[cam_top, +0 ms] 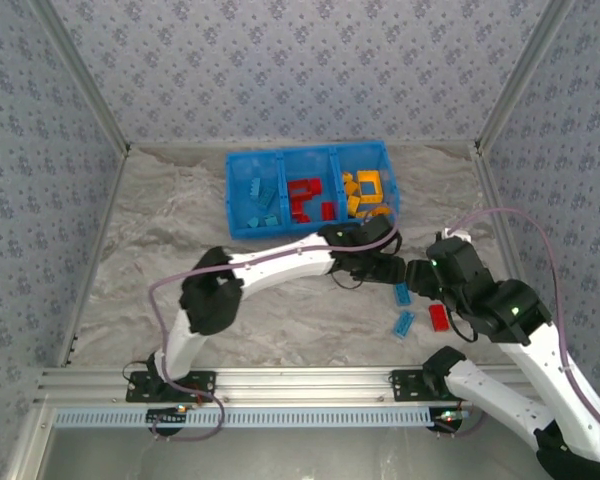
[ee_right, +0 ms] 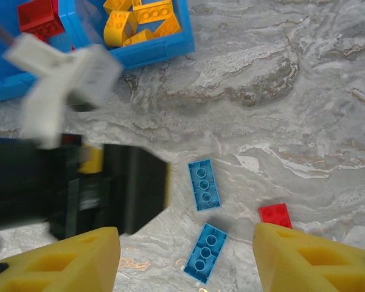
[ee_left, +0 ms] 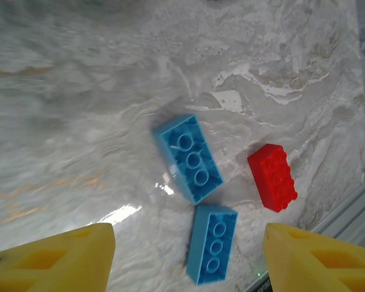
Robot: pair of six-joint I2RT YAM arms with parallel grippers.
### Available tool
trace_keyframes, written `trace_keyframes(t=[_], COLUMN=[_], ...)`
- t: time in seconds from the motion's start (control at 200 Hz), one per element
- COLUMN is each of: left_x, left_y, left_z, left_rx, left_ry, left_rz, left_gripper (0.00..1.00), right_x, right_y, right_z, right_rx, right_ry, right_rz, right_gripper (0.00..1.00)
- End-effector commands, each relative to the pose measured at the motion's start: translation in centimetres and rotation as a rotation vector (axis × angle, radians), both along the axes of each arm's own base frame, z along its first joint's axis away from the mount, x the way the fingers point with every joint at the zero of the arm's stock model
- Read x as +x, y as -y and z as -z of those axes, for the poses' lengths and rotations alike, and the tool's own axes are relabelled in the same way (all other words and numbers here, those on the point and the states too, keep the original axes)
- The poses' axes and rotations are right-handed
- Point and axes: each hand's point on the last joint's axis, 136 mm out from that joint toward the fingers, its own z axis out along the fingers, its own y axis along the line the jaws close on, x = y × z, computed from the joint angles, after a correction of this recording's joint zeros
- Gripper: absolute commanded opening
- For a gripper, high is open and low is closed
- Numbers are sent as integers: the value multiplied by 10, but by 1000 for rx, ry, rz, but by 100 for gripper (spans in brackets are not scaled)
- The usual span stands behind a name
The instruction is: Sort the legos into containers by color
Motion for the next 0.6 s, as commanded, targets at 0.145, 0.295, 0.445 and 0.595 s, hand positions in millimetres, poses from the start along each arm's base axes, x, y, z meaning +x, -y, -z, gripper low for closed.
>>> trace_keyframes(t=[0.145, 0.295, 0.445, 0.595], left_x=[-16, -18, -18, -15], left_y=[25, 35, 38, 31], left_z=[37, 52, 65, 74], left_rx=[71, 105, 141, 191], left_ry=[-164, -190, -196, -193], left_rz=[7, -15, -41, -101], left_gripper=[71, 72, 72, 71], right_x=[-15, -18, -17, -16], right_y=[16, 19, 16, 14], right_z=[-4, -5, -3, -3], right_rx=[5, 16, 31, 41], right_ry=[22, 31, 30, 35], right_rz=[36, 44, 46, 44], right_gripper=[65, 65, 64, 64])
